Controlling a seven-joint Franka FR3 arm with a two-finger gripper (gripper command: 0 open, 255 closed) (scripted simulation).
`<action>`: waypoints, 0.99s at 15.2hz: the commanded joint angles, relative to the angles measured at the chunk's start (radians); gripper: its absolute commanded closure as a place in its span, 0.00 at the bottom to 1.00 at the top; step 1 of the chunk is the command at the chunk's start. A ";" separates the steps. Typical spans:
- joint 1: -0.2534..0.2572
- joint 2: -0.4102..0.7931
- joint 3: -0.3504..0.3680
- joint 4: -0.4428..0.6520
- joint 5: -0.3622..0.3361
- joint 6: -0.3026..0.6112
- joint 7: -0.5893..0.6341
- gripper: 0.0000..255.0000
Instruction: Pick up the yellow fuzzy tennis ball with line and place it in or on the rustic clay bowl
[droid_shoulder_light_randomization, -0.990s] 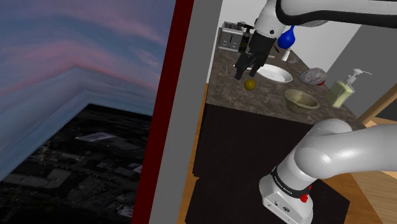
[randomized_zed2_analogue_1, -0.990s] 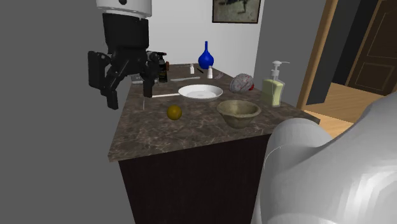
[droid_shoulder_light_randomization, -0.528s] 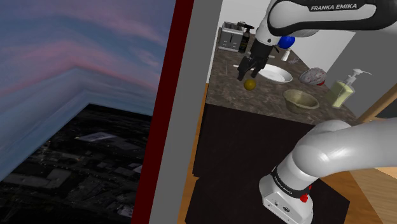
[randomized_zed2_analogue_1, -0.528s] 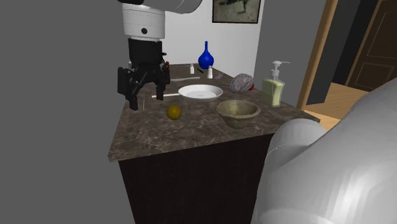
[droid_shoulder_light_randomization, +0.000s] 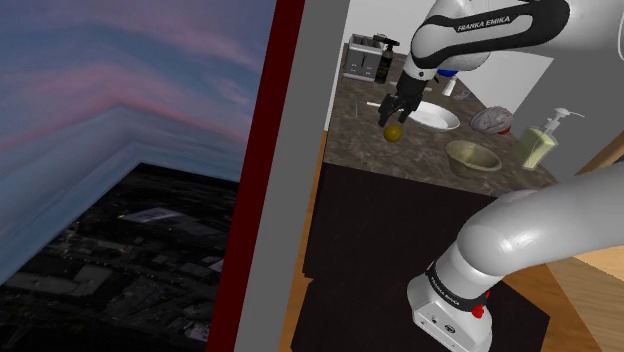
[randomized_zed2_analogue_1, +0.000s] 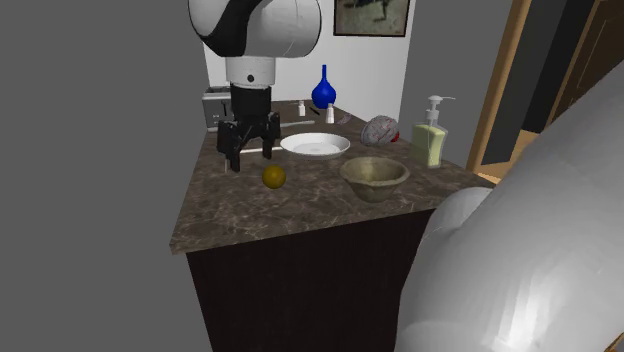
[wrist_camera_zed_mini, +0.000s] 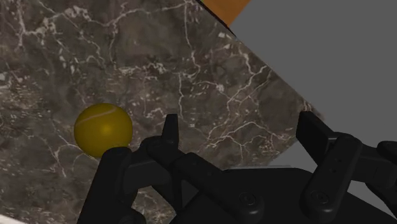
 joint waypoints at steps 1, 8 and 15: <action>-0.010 0.057 -0.031 0.024 -0.002 0.039 -0.028 0.00; -0.036 0.270 -0.137 0.134 0.039 0.154 -0.143 0.00; -0.053 0.424 -0.187 0.199 0.114 0.238 -0.232 0.00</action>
